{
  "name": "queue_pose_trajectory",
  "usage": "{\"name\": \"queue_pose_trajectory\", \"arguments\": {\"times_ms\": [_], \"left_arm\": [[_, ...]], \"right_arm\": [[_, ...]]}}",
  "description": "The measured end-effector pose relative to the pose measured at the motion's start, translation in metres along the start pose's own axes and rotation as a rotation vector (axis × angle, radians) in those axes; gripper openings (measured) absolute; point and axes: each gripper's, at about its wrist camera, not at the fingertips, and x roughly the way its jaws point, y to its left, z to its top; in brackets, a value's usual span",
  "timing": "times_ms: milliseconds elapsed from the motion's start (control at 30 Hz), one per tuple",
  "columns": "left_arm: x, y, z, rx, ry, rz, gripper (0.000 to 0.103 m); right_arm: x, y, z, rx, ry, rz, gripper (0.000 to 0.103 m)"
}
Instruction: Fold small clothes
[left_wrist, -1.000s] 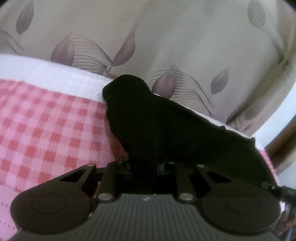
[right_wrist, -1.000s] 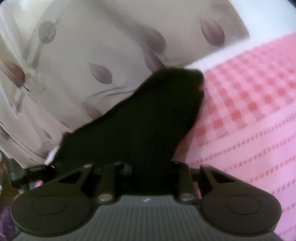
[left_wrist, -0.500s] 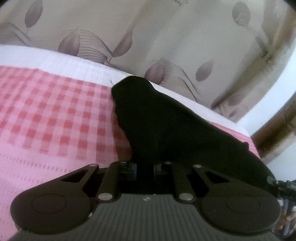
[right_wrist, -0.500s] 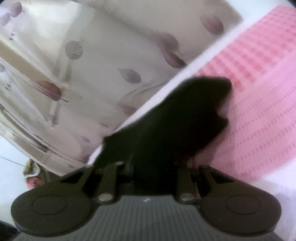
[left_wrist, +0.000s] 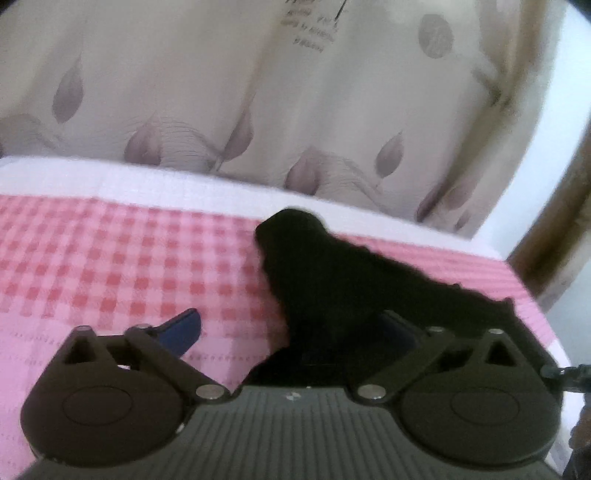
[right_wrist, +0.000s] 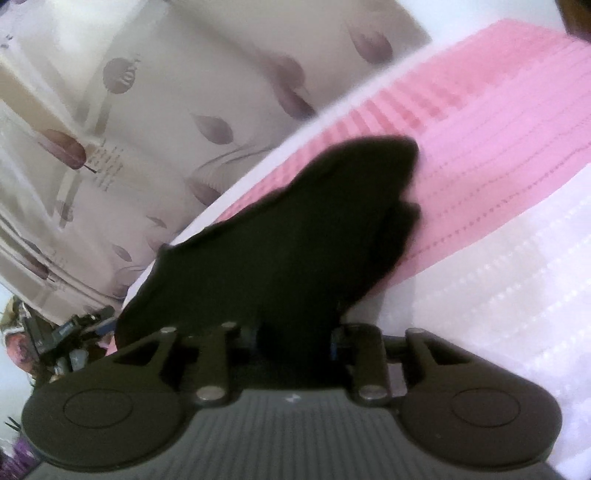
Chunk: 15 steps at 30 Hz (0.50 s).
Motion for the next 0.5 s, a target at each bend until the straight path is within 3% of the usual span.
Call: {"name": "queue_pose_trajectory", "arguments": {"times_ms": [100,167,200,300,367,400,500], "left_arm": [[0.021,0.006,0.002,0.018,0.094,-0.048,0.097],[0.041,0.012,-0.001,-0.013,0.179,-0.116,0.086],[0.053,0.013,-0.003,-0.016,0.224,-0.138,0.075],[0.069,-0.002,-0.001,0.075,0.205,-0.118,0.071],[0.077,-0.007,-0.001,0.050,0.210,-0.146,0.049],[0.078,-0.009,-0.003,0.031,0.227,-0.172,0.031],[0.059,-0.015,-0.016,0.024,0.197,-0.182,0.024]], "right_arm": [[-0.004,-0.012,-0.011,0.042,-0.034,0.004,0.061],[-0.006,-0.023,-0.017,0.083,-0.057,0.034,0.059],[-0.007,-0.027,-0.020,0.094,-0.078,0.050,0.059],[-0.007,-0.022,-0.025,0.075,-0.103,0.048,0.059],[-0.005,-0.017,-0.027,0.035,-0.104,0.028,0.059],[-0.004,-0.014,-0.027,0.021,-0.103,0.017,0.059],[-0.006,-0.014,-0.030,0.013,-0.110,0.022,0.059]]}}
